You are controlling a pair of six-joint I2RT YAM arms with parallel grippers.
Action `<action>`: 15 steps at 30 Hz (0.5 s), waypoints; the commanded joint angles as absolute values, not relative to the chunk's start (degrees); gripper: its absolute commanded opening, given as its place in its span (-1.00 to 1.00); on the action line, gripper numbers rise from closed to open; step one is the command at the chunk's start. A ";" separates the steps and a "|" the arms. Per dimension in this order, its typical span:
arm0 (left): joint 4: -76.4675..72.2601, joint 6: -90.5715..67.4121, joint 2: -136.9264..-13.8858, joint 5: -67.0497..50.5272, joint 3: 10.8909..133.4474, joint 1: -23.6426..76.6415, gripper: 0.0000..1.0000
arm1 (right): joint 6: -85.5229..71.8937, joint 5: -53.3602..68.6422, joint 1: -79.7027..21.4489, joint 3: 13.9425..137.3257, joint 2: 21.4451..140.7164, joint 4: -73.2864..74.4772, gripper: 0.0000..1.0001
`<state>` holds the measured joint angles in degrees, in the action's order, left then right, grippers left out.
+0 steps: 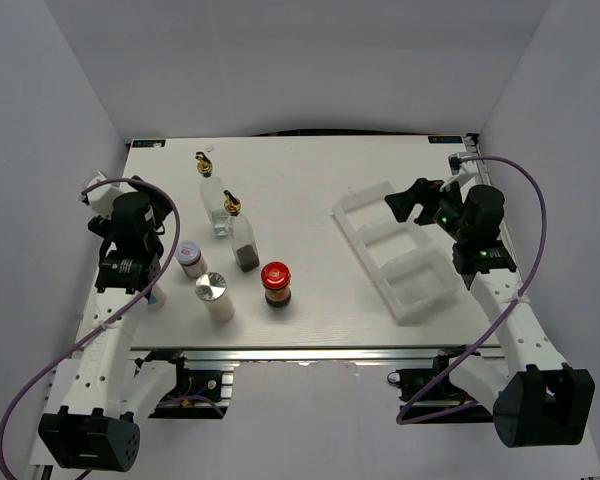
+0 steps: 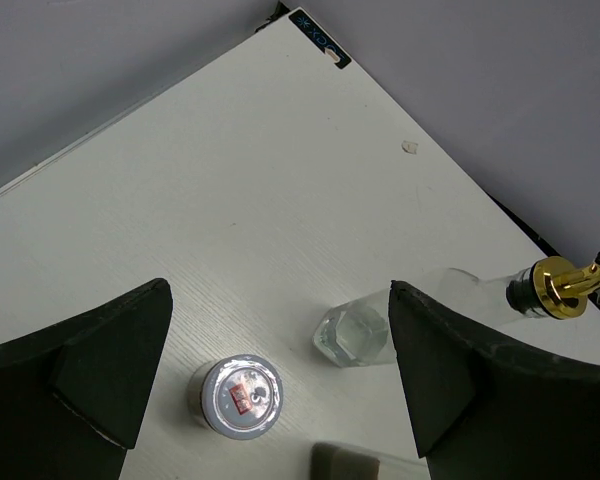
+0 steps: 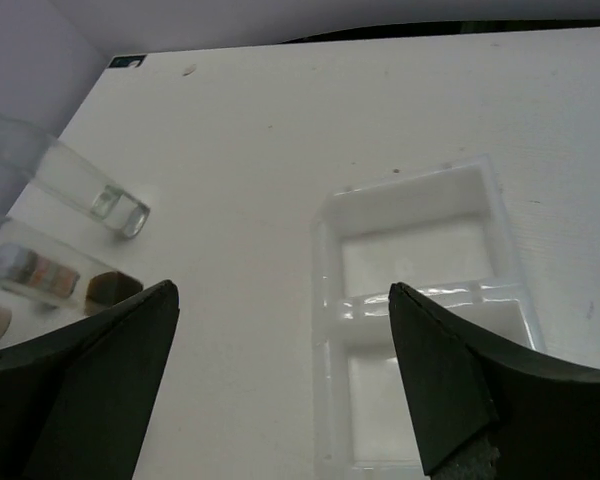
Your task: Organize the condiment bottles
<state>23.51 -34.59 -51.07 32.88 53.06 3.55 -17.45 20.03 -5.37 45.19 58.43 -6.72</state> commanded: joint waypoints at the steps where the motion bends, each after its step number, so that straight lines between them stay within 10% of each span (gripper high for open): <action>1: 23.20 -34.98 -51.24 31.38 54.05 3.43 0.96 | -14.87 33.19 -6.76 46.84 58.44 -11.59 0.79; 15: 20.39 -33.31 -51.86 28.65 51.68 3.34 0.96 | 13.80 22.33 -46.13 71.61 83.48 -4.64 0.79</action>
